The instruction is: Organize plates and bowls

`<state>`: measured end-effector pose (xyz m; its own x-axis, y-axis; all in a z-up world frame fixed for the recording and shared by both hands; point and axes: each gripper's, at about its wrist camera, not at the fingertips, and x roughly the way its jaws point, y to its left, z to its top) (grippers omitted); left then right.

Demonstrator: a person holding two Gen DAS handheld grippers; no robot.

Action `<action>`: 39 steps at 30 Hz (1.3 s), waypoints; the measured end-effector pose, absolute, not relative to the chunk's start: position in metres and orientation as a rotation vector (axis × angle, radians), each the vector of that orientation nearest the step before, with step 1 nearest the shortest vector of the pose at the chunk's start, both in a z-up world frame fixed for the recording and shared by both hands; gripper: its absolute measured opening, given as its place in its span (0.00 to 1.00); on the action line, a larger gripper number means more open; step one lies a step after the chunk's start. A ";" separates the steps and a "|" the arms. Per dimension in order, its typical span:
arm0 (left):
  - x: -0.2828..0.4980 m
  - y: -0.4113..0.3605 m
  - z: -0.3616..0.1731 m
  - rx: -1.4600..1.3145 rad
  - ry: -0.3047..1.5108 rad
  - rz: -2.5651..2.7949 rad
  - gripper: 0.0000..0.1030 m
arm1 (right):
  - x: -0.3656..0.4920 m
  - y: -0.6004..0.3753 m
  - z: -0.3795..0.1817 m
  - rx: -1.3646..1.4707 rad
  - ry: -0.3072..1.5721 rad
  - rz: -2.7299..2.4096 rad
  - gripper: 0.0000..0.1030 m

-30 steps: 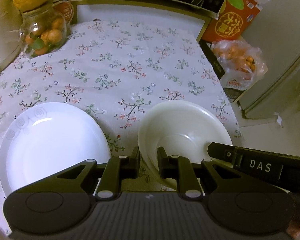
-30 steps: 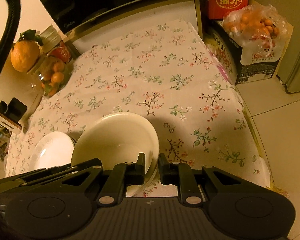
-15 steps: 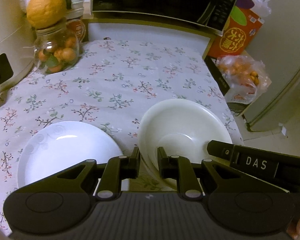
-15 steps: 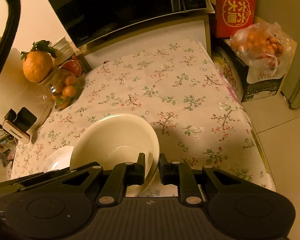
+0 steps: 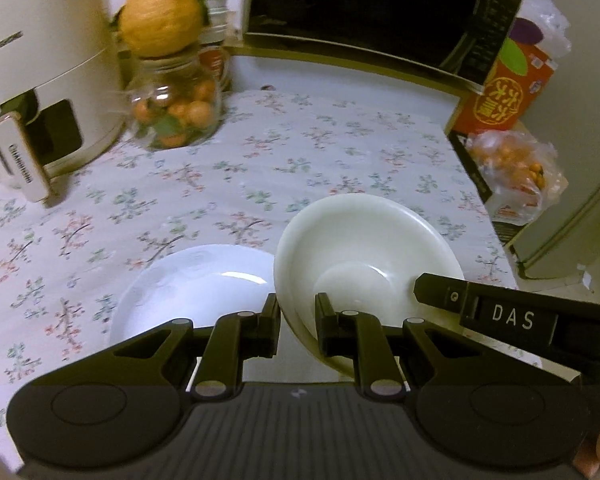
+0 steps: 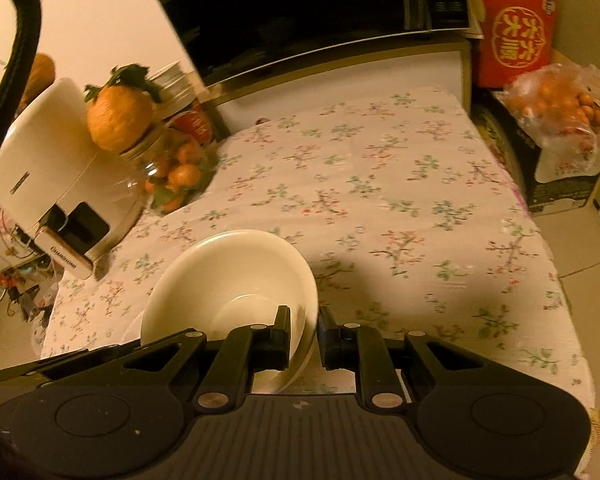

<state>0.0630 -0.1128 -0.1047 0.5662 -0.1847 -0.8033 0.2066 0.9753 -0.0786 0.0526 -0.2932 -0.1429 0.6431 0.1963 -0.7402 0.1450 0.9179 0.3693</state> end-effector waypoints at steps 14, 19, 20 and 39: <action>0.061 -0.059 -0.116 -0.021 1.011 -0.133 0.15 | 0.071 -0.230 -0.151 0.322 0.956 0.138 0.13; 0.062 -0.050 -0.121 -0.040 1.045 -0.128 0.15 | 0.075 -0.217 -0.156 0.300 0.984 0.151 0.13; 0.063 -0.049 -0.122 -0.041 1.050 -0.127 0.15 | 0.076 -0.216 -0.156 0.298 0.990 0.153 0.14; 0.064 -0.047 -0.132 -0.018 1.059 -0.110 0.15 | 0.081 -0.209 -0.167 0.285 1.036 0.151 0.14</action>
<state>0.0641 -0.0470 -0.1320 0.4845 -0.0987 -0.8692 0.0818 0.9944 -0.0673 0.0811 -0.2093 -0.1671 0.5037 0.2566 -0.8249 0.0111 0.9529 0.3032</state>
